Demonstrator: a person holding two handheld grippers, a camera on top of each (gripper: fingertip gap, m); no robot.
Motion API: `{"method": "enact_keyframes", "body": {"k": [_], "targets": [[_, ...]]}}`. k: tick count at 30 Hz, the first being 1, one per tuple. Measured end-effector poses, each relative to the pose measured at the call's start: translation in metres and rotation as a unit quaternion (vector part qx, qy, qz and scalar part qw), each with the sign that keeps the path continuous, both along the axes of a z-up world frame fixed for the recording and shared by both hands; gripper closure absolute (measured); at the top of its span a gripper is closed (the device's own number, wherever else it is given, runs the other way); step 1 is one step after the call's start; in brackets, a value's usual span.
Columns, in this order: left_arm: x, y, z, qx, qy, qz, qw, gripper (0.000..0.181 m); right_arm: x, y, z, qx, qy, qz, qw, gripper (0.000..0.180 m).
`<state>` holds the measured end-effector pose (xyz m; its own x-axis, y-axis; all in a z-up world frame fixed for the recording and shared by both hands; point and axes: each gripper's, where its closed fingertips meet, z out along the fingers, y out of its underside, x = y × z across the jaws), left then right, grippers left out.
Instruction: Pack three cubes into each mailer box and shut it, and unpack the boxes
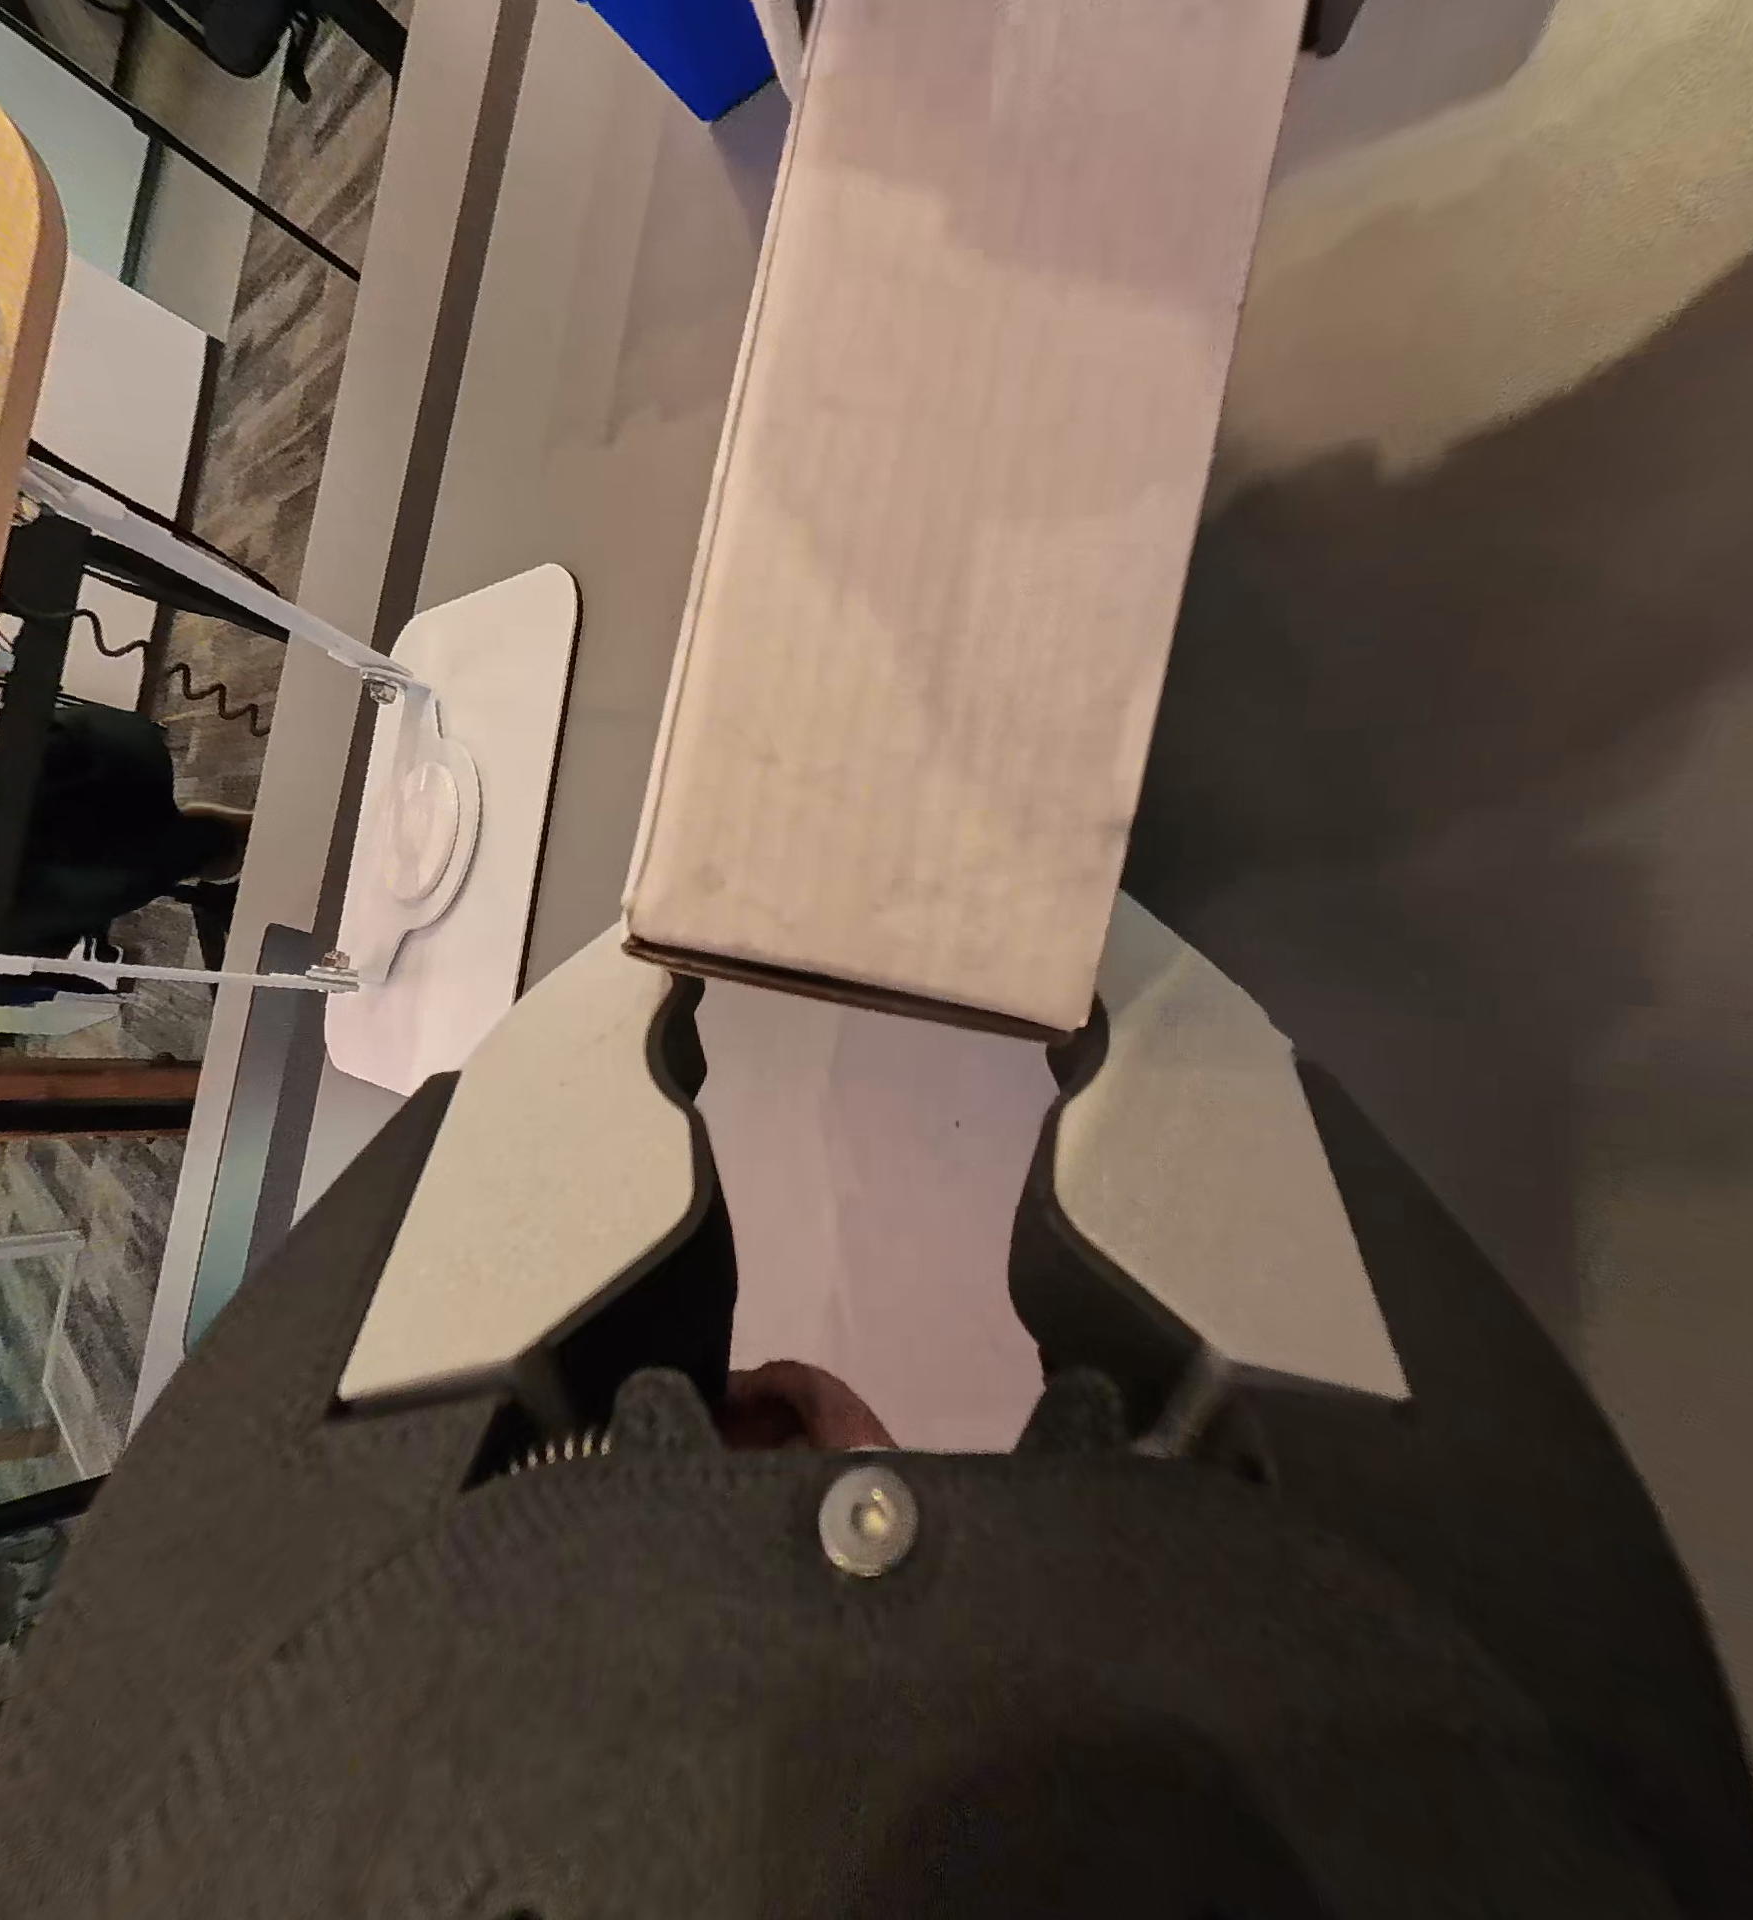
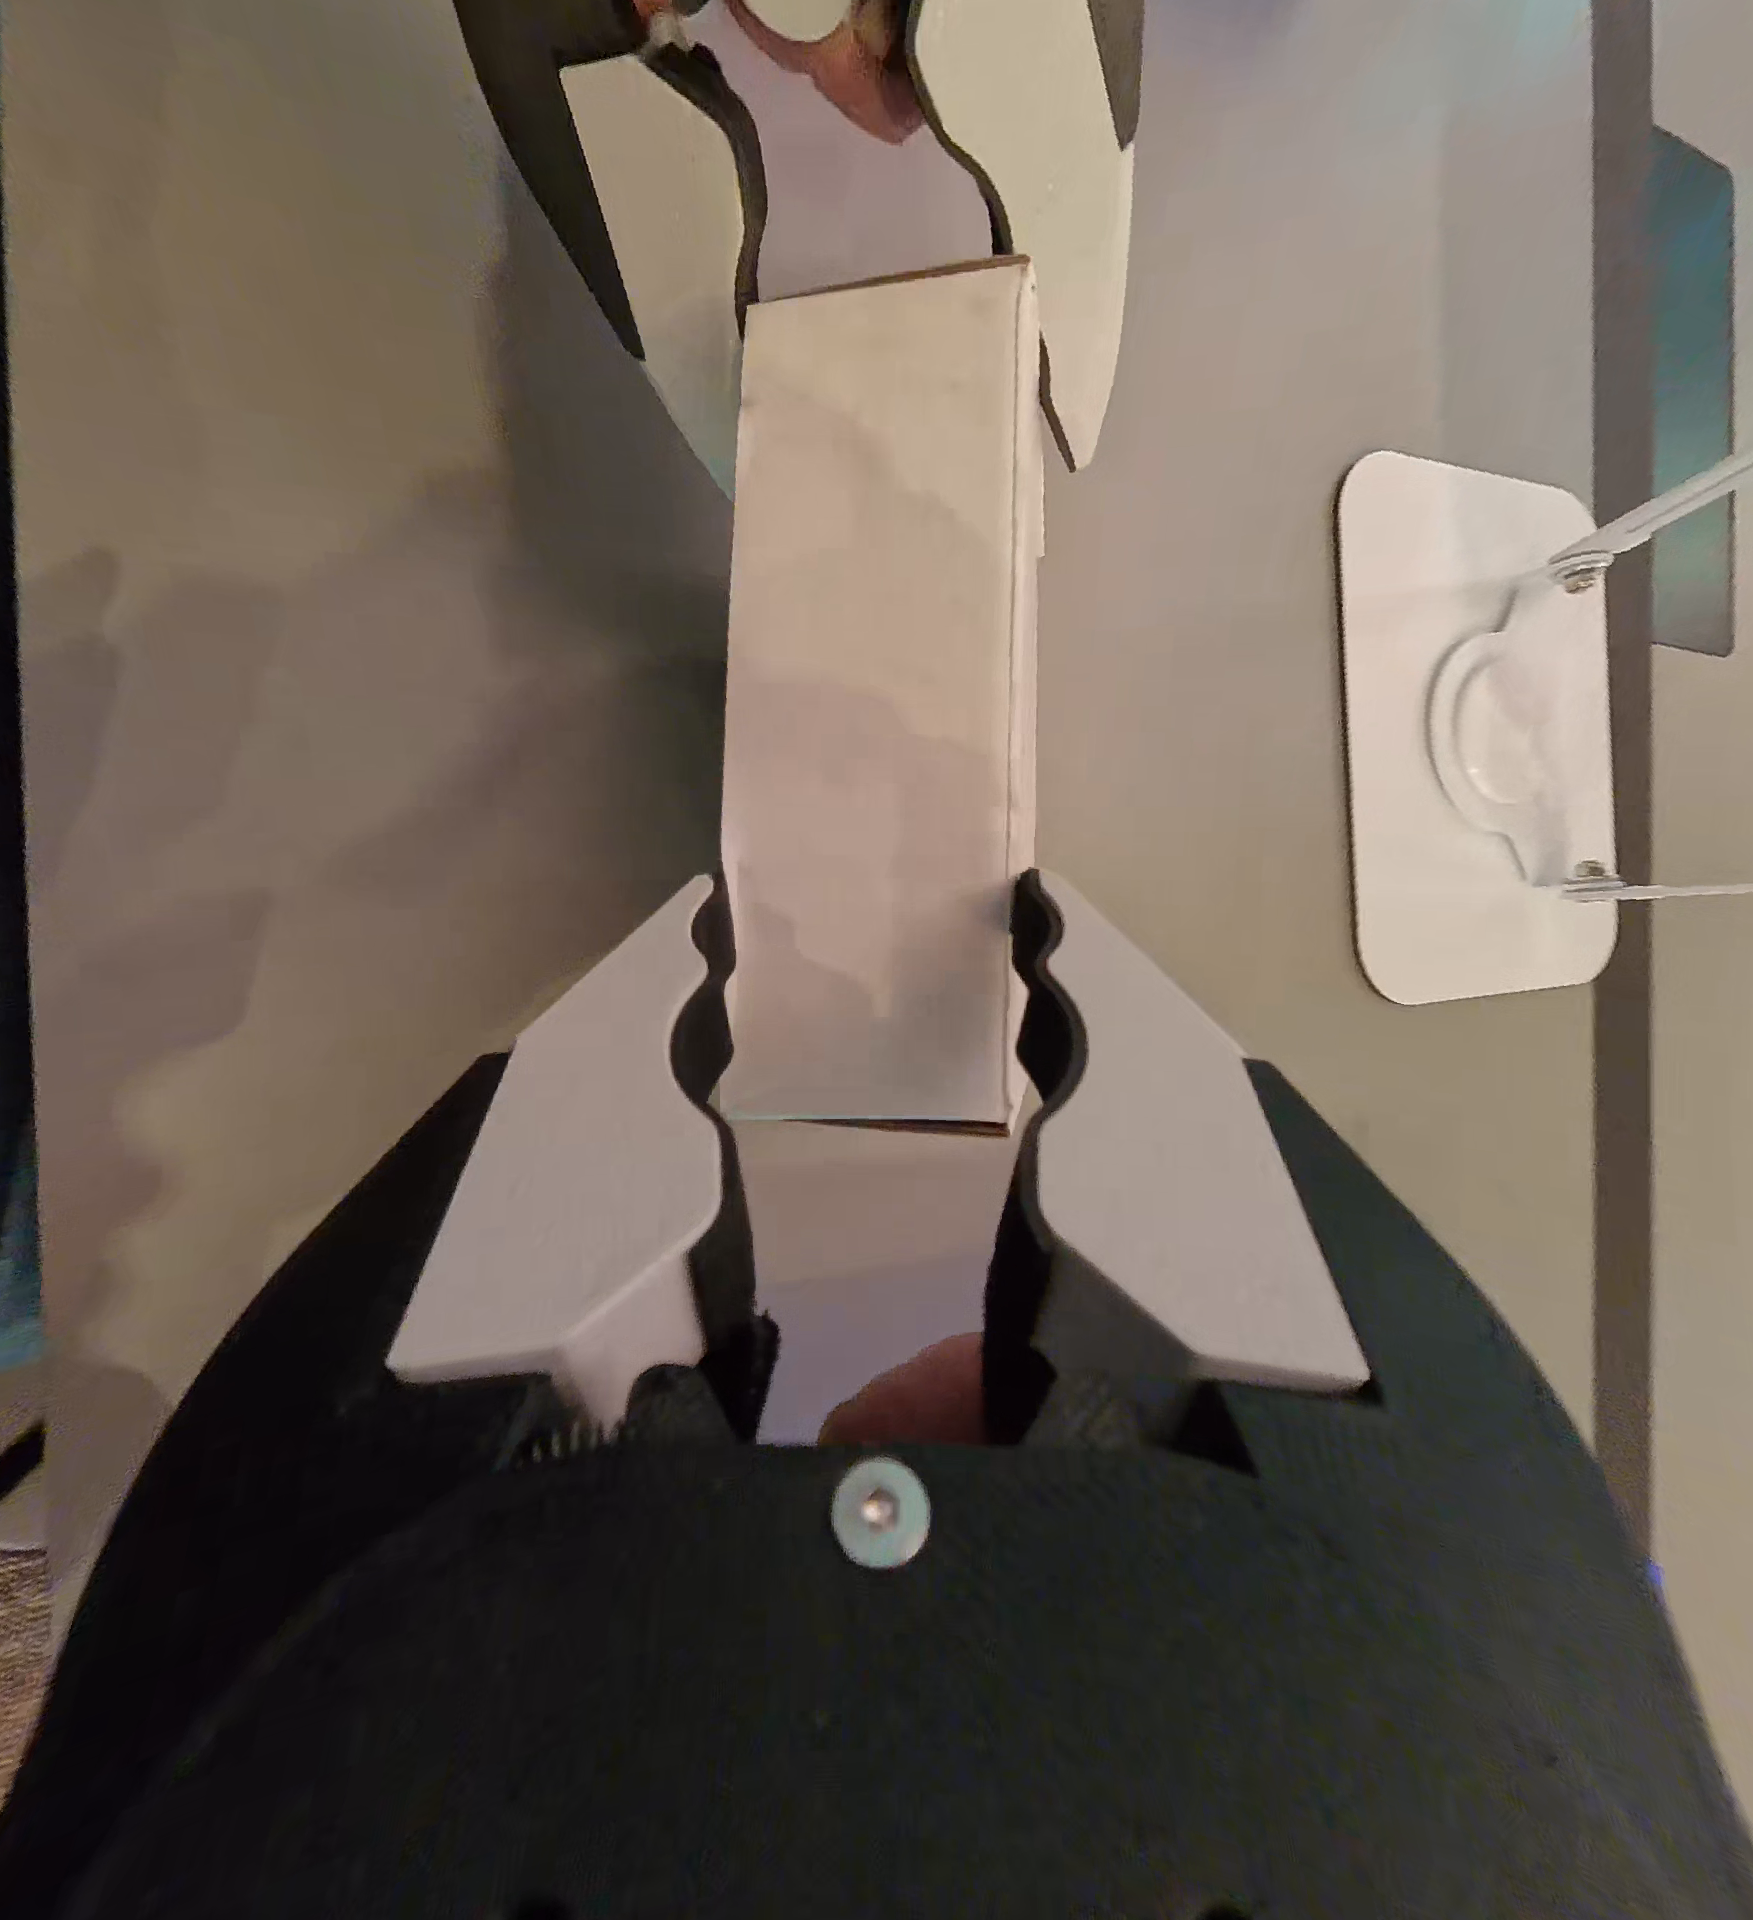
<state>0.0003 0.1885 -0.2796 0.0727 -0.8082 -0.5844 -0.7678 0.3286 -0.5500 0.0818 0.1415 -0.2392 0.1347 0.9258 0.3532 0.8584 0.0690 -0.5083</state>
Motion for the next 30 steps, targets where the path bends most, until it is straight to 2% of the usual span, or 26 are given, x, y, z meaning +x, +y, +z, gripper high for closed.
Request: {"method": "enact_keyframes", "body": {"k": [7, 11, 16, 18, 21, 24, 29, 30], "targets": [[0.001, -0.001, 0.0, -0.008, -0.006, -0.001, 1.0, 0.115, 0.001, -0.001, 0.005, -0.093, 0.05, -0.004, 0.994, 0.127], [0.001, -0.003, 0.0, 0.004, -0.005, -0.006, 1.0, 0.116, -0.001, -0.006, 0.011, -0.183, 0.09, -0.009, 0.979, 0.125], [0.001, -0.001, 0.0, 0.0, -0.007, -0.002, 1.0, 0.115, -0.001, -0.003, 0.011, -0.175, 0.077, -0.026, 0.981, 0.123], [0.0, 0.0, 0.0, -0.003, -0.005, 0.0, 1.0, 0.115, -0.004, -0.003, 0.016, -0.111, 0.062, -0.014, 0.992, 0.123], [0.0, 0.0, 0.0, -0.012, -0.007, 0.002, 1.0, 0.116, -0.012, -0.004, 0.024, 0.035, 0.011, 0.013, 0.999, 0.116], [0.0, -0.001, 0.0, -0.019, -0.007, 0.002, 1.0, 0.115, -0.011, 0.006, 0.025, 0.214, -0.076, 0.018, 0.974, 0.125], [-0.001, -0.001, 0.001, -0.036, -0.017, 0.012, 0.999, 0.116, -0.01, 0.007, 0.022, 0.361, -0.121, 0.014, 0.925, 0.172], [-0.001, -0.001, 0.001, -0.033, -0.016, 0.012, 0.999, 0.115, -0.009, 0.009, 0.023, 0.39, -0.131, 0.009, 0.911, 0.174]]}}
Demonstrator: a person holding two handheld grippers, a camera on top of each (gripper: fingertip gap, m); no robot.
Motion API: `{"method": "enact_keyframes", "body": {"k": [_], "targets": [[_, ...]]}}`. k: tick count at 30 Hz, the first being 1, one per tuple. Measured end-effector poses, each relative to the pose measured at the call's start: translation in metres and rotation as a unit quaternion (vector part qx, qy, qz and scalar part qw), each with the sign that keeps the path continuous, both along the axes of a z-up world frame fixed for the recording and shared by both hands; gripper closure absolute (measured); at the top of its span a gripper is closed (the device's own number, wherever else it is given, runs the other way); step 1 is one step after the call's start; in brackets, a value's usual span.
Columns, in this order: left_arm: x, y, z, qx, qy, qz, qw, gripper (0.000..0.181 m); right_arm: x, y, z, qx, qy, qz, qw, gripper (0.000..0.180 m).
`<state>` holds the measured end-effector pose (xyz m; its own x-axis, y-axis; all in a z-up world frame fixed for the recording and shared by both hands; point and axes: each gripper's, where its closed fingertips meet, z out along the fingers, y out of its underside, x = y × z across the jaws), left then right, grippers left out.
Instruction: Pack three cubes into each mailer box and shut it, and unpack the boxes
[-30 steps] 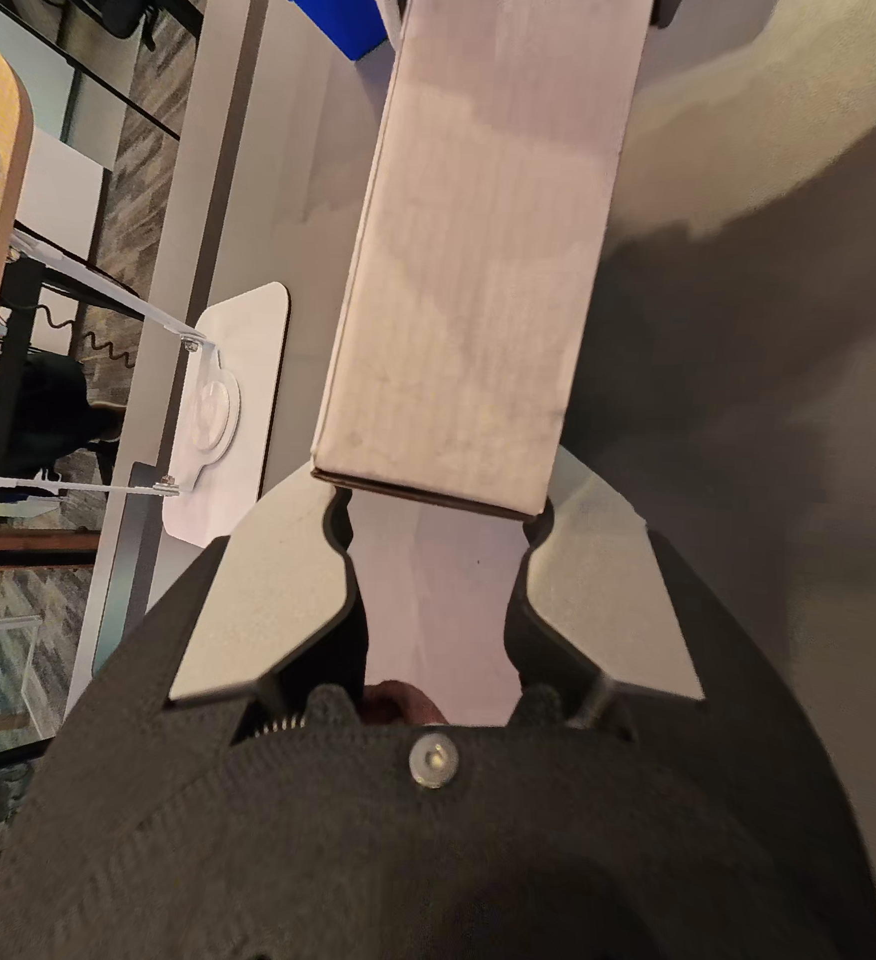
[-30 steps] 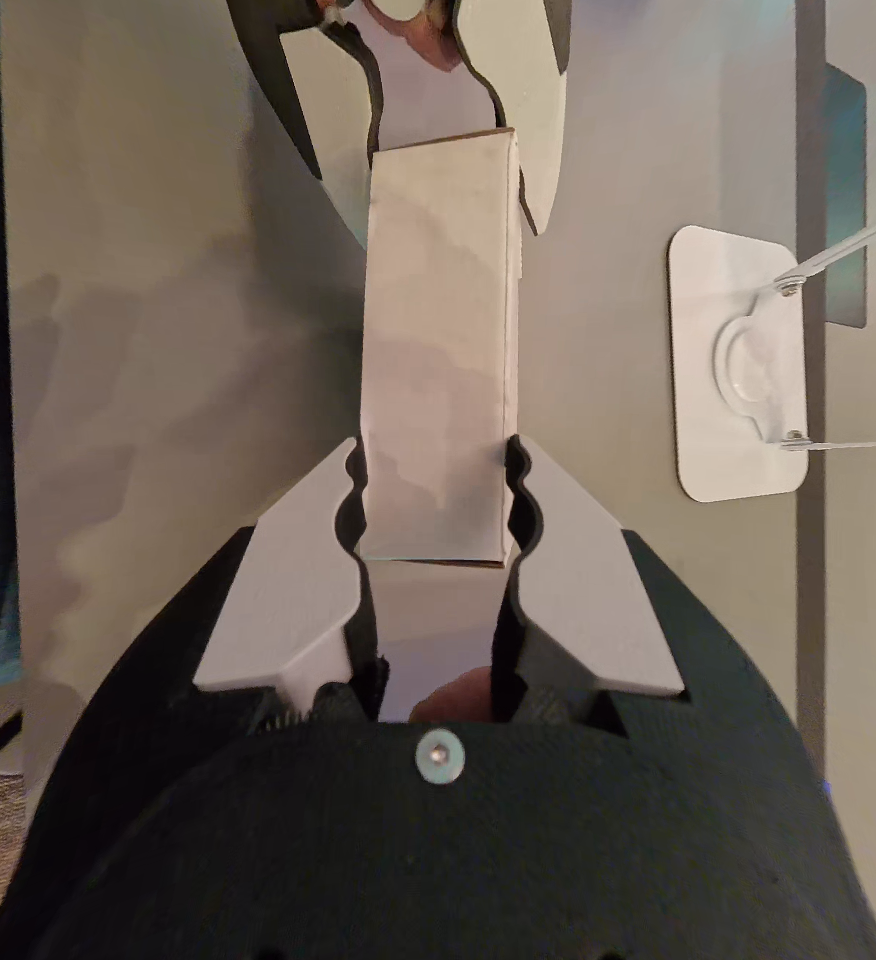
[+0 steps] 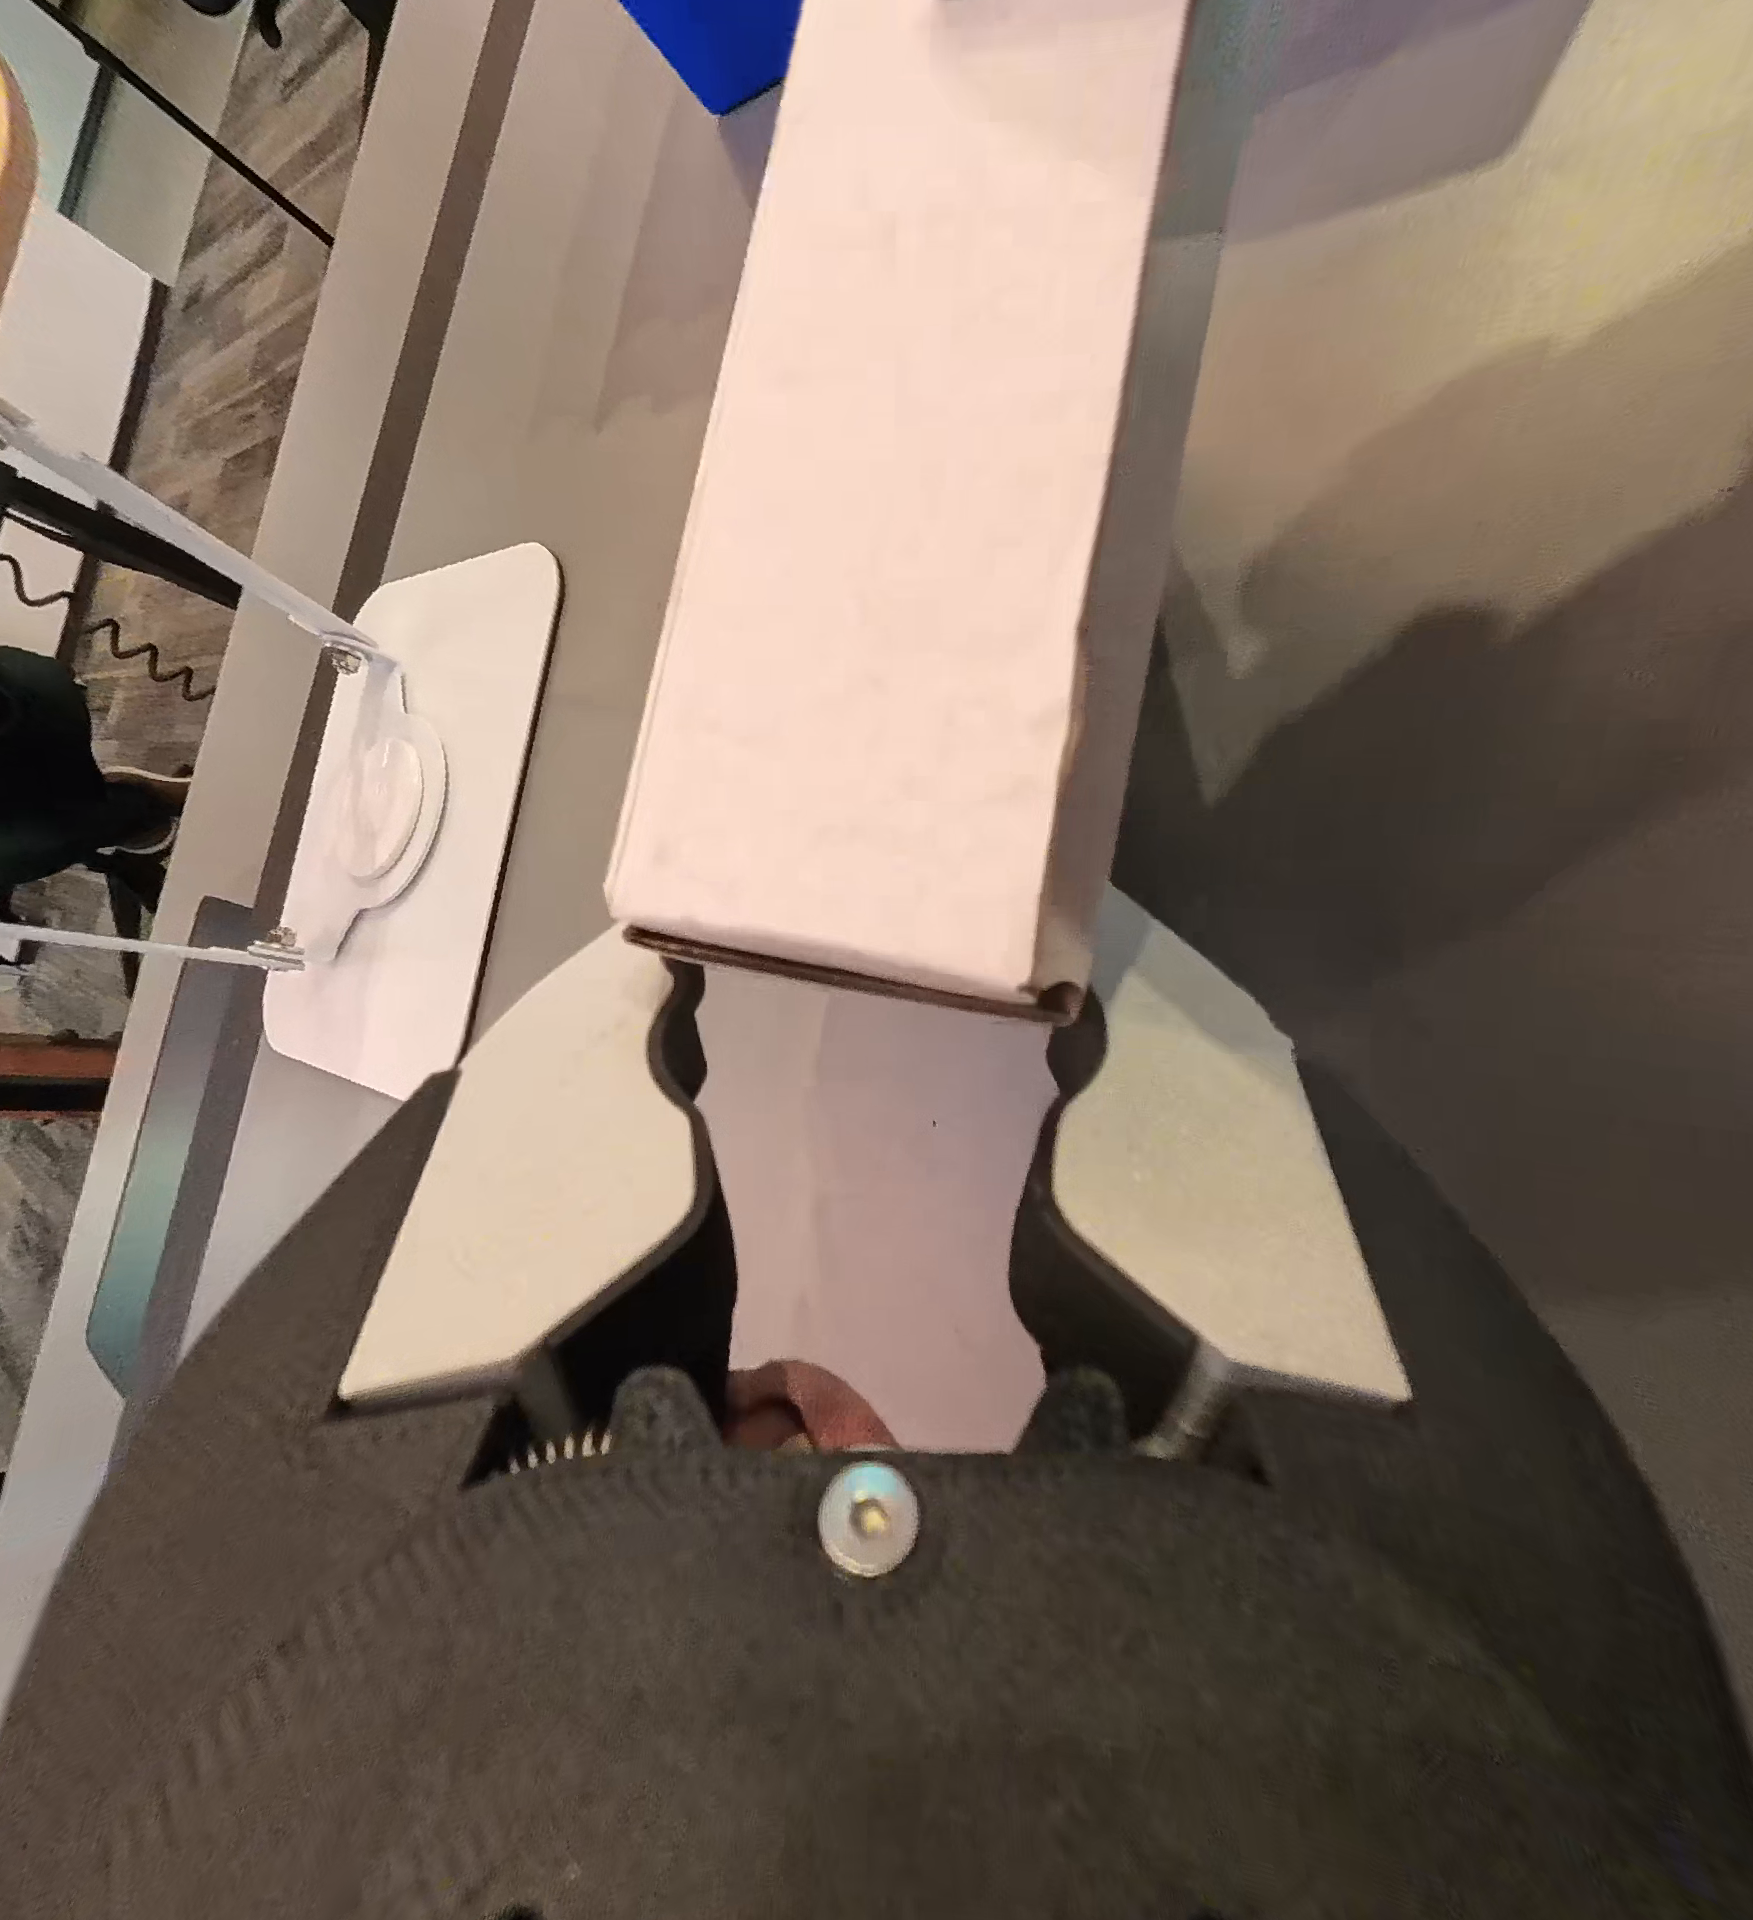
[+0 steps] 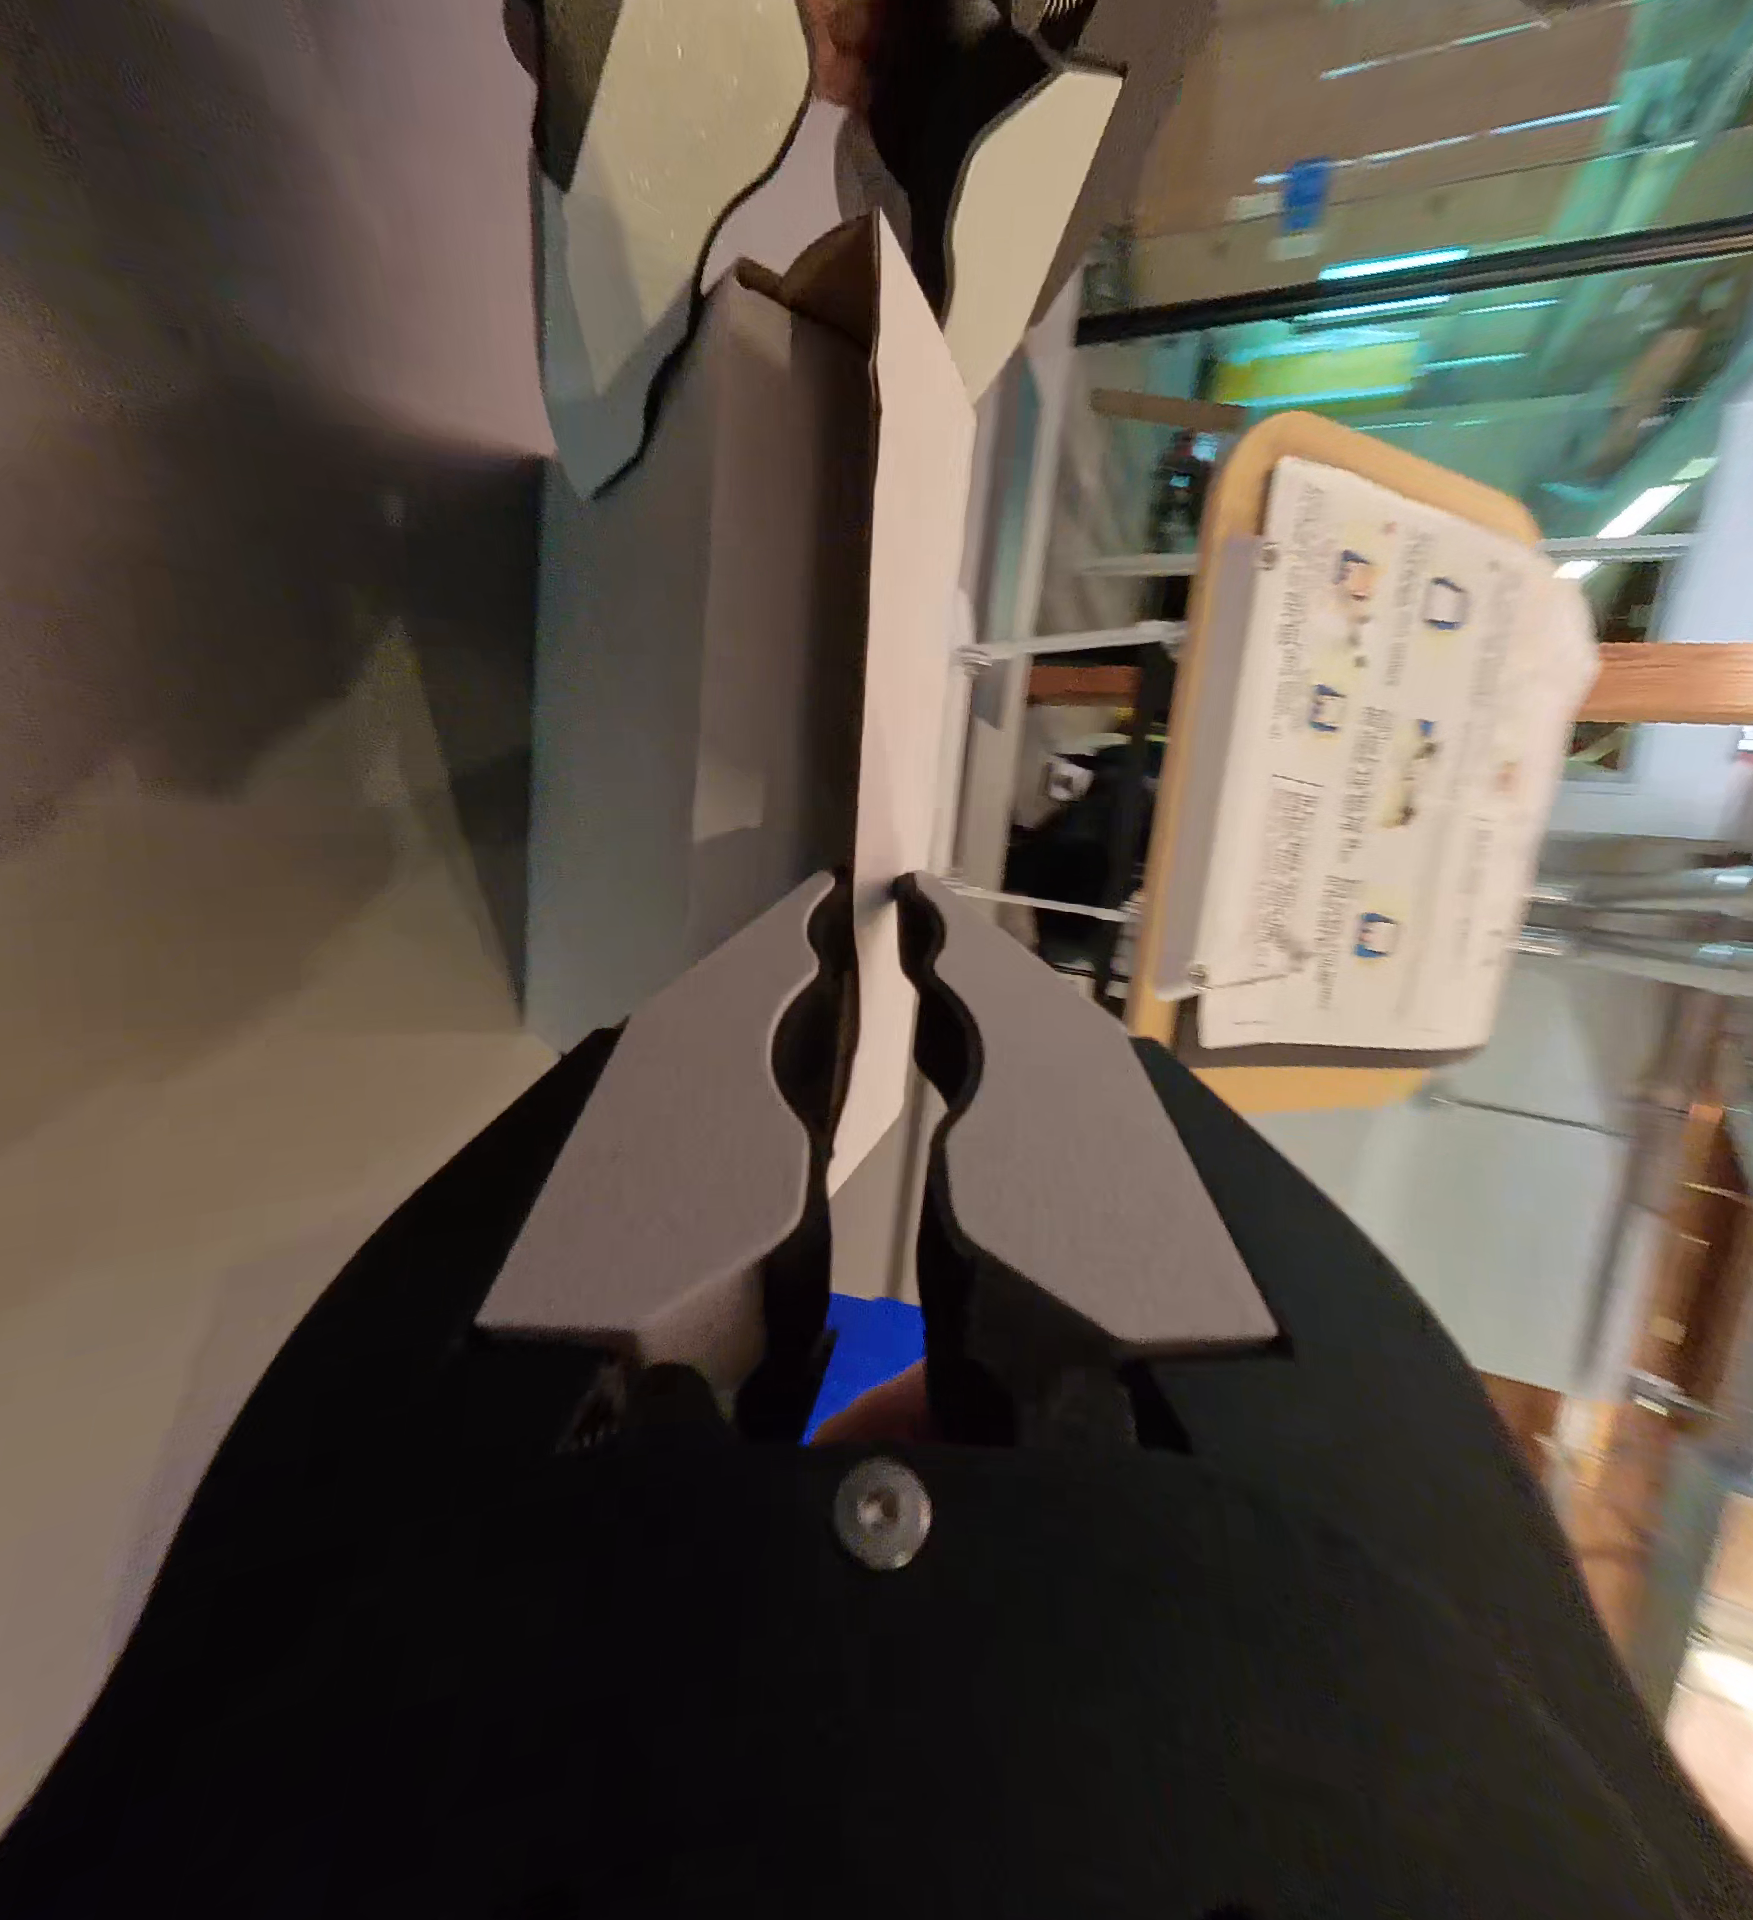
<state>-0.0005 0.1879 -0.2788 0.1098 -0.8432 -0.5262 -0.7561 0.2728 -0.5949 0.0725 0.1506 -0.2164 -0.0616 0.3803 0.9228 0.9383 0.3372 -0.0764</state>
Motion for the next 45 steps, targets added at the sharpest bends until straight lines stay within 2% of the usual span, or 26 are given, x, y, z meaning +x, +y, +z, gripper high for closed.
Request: {"method": "enact_keyframes", "body": {"k": [2, 5, 7, 12, 15, 19, 22, 23, 25, 28, 32, 41, 45], "targets": [[-0.001, 0.0, 0.0, 0.005, 0.001, 0.001, 1.0, 0.115, -0.001, 0.0, 0.005, 0.023, 0.02, -0.003, 1.0, 0.179], [-0.001, 0.0, 0.0, 0.031, 0.011, -0.002, 0.999, 0.115, -0.001, 0.0, 0.014, -0.084, 0.106, -0.018, 0.991, 0.18], [-0.001, 0.002, 0.001, 0.044, 0.012, 0.001, 0.999, 0.115, 0.0, 0.004, 0.016, -0.136, 0.129, -0.024, 0.982, 0.18], [-0.005, 0.005, 0.001, 0.084, 0.02, -0.002, 0.996, 0.115, -0.003, 0.005, 0.019, -0.299, 0.21, -0.051, 0.93, 0.18], [-0.006, 0.004, 0.0, 0.097, 0.025, -0.006, 0.995, 0.116, -0.006, 0.002, 0.018, -0.354, 0.219, -0.057, 0.908, 0.18], [-0.012, -0.007, -0.003, 0.078, 0.033, -0.033, 0.996, 0.114, -0.01, -0.008, 0.015, -0.373, 0.217, -0.043, 0.901, 0.18], [-0.019, -0.027, -0.001, -0.053, -0.019, -0.036, 0.998, 0.097, -0.011, -0.016, 0.011, -0.393, 0.234, -0.041, 0.889, 0.18], [-0.022, -0.03, 0.003, -0.09, -0.039, -0.028, 0.995, 0.096, -0.012, -0.017, 0.01, -0.397, 0.238, -0.042, 0.886, 0.18], [-0.026, -0.027, 0.015, -0.111, -0.092, -0.005, 0.99, 0.101, -0.014, -0.022, 0.007, -0.408, 0.242, -0.038, 0.88, 0.18], [-0.024, -0.017, 0.021, -0.098, -0.129, 0.033, 0.986, 0.106, -0.017, -0.023, 0.003, -0.415, 0.244, -0.035, 0.876, 0.18], [-0.016, -0.022, 0.012, -0.085, -0.125, 0.013, 0.988, 0.133, -0.015, -0.019, 0.0, -0.42, 0.243, -0.039, 0.873, 0.18], [-0.014, -0.026, -0.004, 0.029, -0.051, -0.022, 0.998, 0.137, -0.013, -0.023, -0.005, -0.446, 0.24, -0.027, 0.862, 0.18], [-0.014, -0.032, -0.015, 0.048, -0.017, -0.04, 0.998, 0.153, -0.011, -0.02, 0.001, -0.447, 0.255, -0.028, 0.857, 0.18]]}}
